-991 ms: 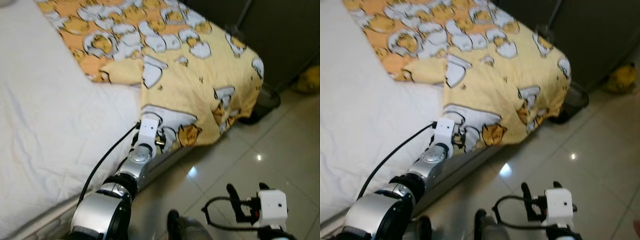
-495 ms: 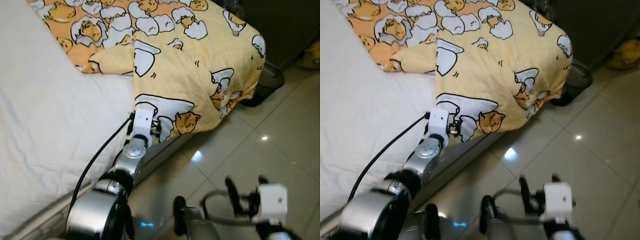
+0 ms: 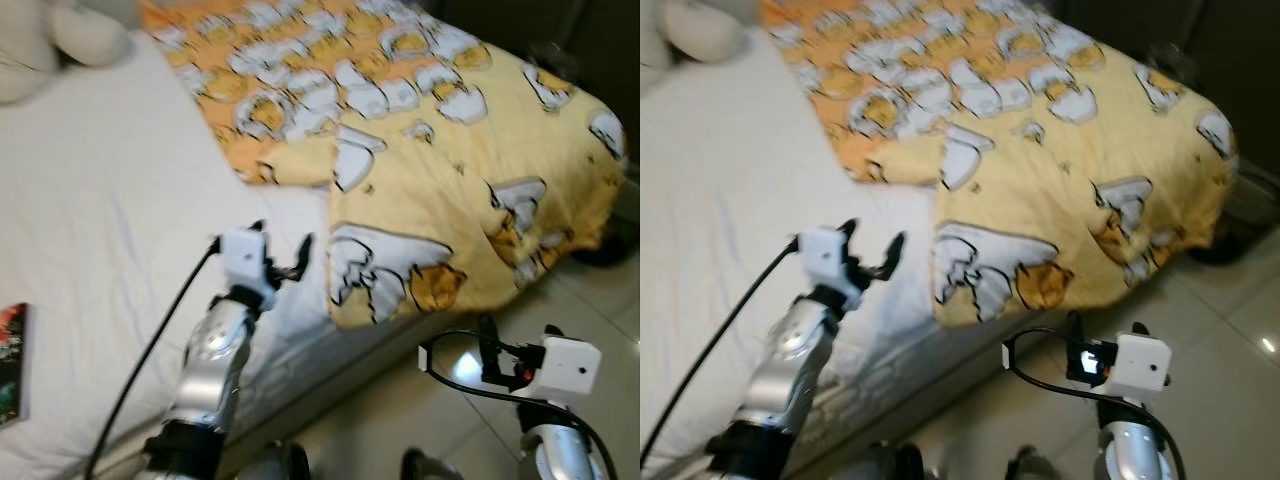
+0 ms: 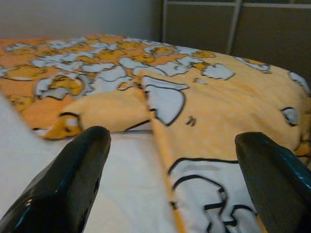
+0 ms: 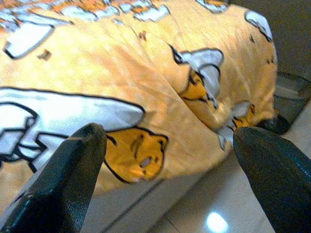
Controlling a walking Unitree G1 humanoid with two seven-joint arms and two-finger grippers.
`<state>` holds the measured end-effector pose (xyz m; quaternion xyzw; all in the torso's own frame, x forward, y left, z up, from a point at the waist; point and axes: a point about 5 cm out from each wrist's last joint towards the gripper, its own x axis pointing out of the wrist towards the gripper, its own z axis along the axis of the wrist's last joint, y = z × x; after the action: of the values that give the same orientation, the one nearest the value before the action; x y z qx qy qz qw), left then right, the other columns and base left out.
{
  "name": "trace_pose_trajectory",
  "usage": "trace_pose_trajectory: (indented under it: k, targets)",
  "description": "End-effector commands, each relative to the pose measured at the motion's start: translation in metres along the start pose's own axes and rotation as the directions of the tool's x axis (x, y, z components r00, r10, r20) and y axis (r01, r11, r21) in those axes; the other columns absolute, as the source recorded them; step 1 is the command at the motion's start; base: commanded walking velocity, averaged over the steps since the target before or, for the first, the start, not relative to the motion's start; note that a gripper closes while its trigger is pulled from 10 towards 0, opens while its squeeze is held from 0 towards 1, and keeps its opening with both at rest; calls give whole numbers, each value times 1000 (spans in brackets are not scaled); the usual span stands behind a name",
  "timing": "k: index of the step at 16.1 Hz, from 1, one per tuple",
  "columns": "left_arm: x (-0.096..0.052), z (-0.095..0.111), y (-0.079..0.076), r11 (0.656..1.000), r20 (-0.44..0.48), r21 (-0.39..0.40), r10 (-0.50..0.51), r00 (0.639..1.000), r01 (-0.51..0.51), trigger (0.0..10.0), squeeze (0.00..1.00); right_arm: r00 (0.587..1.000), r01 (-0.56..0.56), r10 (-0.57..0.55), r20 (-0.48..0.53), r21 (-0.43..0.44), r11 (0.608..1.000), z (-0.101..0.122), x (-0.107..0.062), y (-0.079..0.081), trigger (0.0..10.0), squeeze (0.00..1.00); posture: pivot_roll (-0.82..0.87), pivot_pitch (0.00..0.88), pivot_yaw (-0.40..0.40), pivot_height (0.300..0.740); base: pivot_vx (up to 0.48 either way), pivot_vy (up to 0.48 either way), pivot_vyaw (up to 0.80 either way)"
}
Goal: Clean up the room
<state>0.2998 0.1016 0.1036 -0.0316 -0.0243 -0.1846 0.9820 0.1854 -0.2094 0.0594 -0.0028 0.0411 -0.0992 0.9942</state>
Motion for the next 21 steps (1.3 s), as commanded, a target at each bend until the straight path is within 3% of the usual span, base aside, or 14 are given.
trace_pose_trajectory:
  k: [1,3,6,8,9,11,13,15,16,19,21]
  targets:
    - [1,-12,-4,1000,-76,-12,-26,997,25,10000,0,1000,-9,9,-1,-3,1000,-3,-1,5,10000,0,-109,0,115,740,480,0,0]
    - [8,-13,-13,997,-109,11,-71,991,73,10000,0,999,-33,33,6,-5,999,-4,4,12,10000,0,-116,0,114,740,480,0,0]
    - [1,-24,-12,997,-183,-1,-73,980,74,10000,0,999,-54,54,-2,-4,999,-7,5,14,10000,0,-119,0,102,740,480,0,0]
    - [-6,-38,-4,1000,-248,9,-6,969,8,10000,0,997,-66,66,-33,-10,998,-14,-1,14,10000,0,-111,0,92,740,480,0,0]
    - [-7,-47,5,997,-291,40,80,953,-72,10000,0,995,-83,83,-49,-10,996,-16,-4,14,10000,0,-100,4,77,740,0,0,0]
    - [-6,-65,14,992,-383,49,130,915,-120,10000,0,988,-131,129,-87,-11,991,-21,-10,18,10000,0,-84,44,51,740,0,0,0]
    - [-5,-79,15,993,-457,45,115,882,-107,10000,0,975,-193,190,-117,-15,981,-23,-17,21,10000,0,-87,91,17,740,0,0,0]
    - [-7,-93,1,999,-529,44,24,848,-1,10000,0,963,-234,231,-140,-2,972,-22,-28,24,10000,0,-87,155,-3,740,0,0,0]
    - [-6,-95,-1,998,-539,58,31,841,0,10000,0,960,-242,239,-145,2,970,-23,-30,24,10000,0,-88,161,-4,740,0,0,0]
    - [14,-84,-2,970,-490,235,167,856,-55,10000,0,943,-279,272,-193,-6,960,-25,-45,23,10000,0,-125,249,-22,740,0,0,0]
    - [20,-80,-6,975,-473,199,186,861,-101,10000,0,936,-290,283,-209,-5,957,-22,-55,24,10000,0,-155,297,-29,740,0,0,0]
